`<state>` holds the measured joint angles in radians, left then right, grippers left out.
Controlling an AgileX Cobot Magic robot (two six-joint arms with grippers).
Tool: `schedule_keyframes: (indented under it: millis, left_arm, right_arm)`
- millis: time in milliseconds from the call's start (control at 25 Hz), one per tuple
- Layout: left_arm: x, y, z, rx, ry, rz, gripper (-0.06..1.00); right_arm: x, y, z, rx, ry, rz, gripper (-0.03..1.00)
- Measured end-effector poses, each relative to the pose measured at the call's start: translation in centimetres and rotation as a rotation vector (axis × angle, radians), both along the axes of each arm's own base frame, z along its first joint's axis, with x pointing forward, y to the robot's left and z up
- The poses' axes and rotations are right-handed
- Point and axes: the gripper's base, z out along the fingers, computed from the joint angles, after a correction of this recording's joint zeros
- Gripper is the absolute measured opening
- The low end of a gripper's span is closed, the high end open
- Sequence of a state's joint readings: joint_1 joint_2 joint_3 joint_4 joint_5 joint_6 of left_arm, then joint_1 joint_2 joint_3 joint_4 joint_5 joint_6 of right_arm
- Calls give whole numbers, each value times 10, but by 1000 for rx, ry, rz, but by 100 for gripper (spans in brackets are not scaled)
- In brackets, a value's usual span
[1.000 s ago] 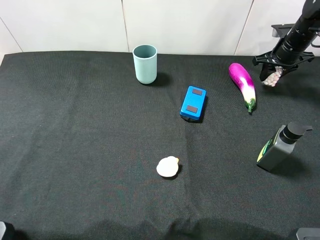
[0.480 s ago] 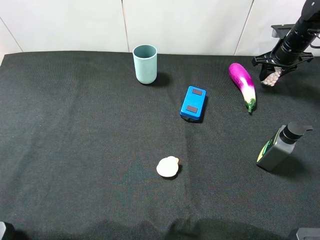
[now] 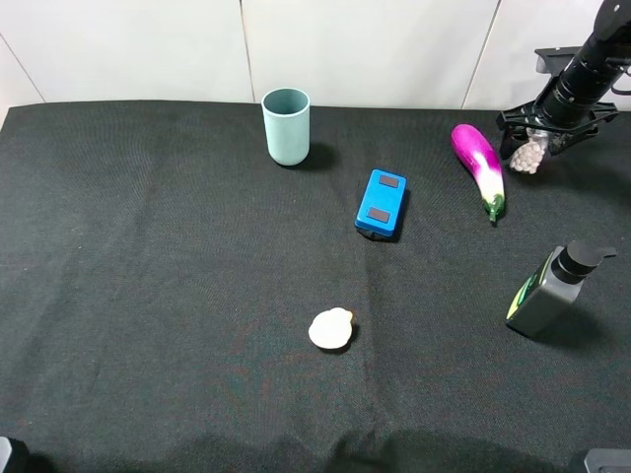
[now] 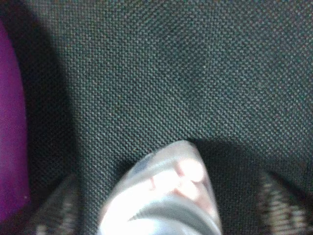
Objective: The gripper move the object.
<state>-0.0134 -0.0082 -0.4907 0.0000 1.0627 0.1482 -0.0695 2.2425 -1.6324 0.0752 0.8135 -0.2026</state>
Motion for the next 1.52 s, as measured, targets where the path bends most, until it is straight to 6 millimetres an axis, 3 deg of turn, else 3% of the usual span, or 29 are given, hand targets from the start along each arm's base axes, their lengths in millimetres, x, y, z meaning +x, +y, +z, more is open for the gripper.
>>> schedule_keyframes:
  millis: [800,1080,1520]
  left_arm:
    - [0,0,0,0,0,0,88]
    - [0,0,0,0,0,0,88]
    - [0,0,0,0,0,0,88]
  right_arm:
    - [-2,1,2,18,14,-24,64]
    - [-5,2,27,19,-9,-22,64]
    - [-23,4,83,31,-32,-16,64]
